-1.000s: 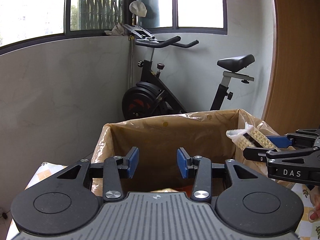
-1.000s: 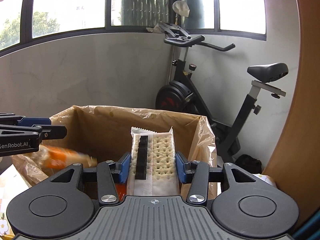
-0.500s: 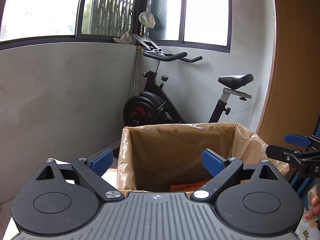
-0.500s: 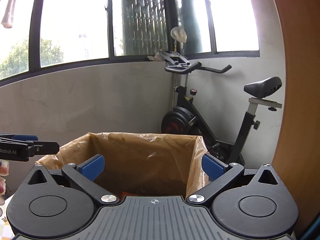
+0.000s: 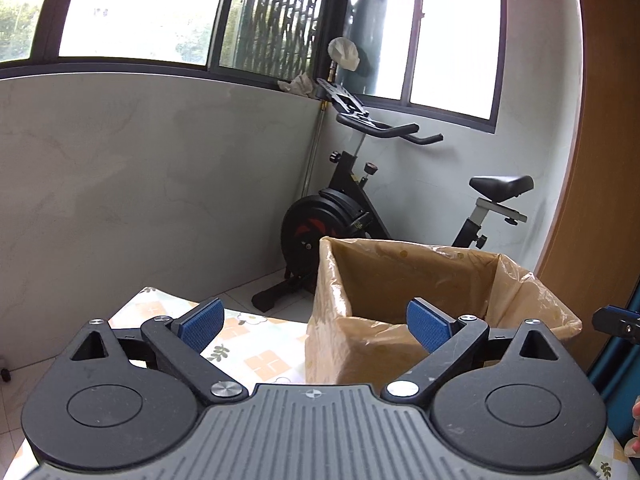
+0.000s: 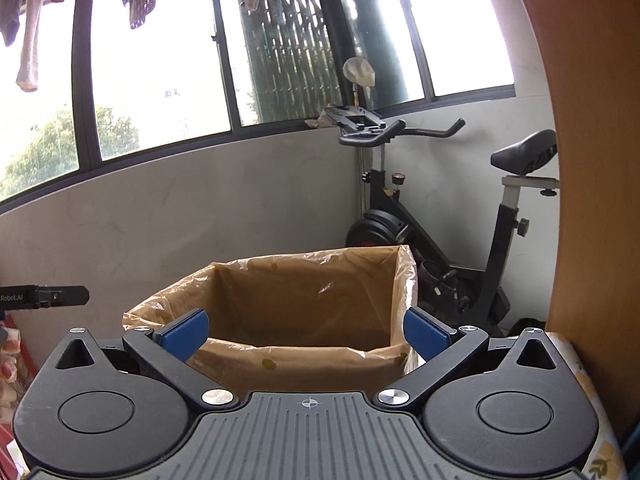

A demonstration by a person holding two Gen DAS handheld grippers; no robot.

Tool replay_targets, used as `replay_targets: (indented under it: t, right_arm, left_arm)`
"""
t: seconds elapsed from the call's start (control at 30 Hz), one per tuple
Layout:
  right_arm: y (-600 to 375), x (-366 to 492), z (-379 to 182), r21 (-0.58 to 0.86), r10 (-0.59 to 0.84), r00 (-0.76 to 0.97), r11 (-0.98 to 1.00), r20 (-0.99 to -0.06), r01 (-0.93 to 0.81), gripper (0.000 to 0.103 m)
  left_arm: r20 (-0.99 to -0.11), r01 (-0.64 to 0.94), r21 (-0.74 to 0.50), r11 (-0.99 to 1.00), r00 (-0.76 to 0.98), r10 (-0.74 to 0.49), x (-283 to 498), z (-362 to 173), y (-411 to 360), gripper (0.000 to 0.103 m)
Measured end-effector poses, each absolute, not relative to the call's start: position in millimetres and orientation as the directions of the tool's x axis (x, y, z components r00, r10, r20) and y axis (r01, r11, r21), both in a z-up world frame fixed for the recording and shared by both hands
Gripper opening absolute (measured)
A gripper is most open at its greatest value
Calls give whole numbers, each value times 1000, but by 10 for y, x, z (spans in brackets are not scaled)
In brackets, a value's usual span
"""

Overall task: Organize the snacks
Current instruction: 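Lower the left tool to the yellow chip bag while the right tool approaches the gold pouch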

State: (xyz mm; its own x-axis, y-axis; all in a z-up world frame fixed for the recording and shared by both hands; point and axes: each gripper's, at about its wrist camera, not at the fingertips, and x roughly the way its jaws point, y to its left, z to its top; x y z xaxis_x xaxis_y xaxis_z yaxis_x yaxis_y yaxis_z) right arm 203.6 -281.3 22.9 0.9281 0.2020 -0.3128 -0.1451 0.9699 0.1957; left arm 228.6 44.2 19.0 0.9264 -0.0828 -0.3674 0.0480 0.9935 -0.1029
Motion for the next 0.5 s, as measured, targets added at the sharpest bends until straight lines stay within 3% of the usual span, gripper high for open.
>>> replay_targets:
  t: [0.2,0.5]
  right_arm:
    - [-2879,1805,35,215,169,931,971,-322,-102,103]
    - [-2956,1385,-358,268,201,918,957,-342,-110,103]
  left_arm:
    - [-414,13,-158,987,907,-78,2074,27,634,99]
    - [-408,-2,-105,994,912,-41,1688,-272,720,99]
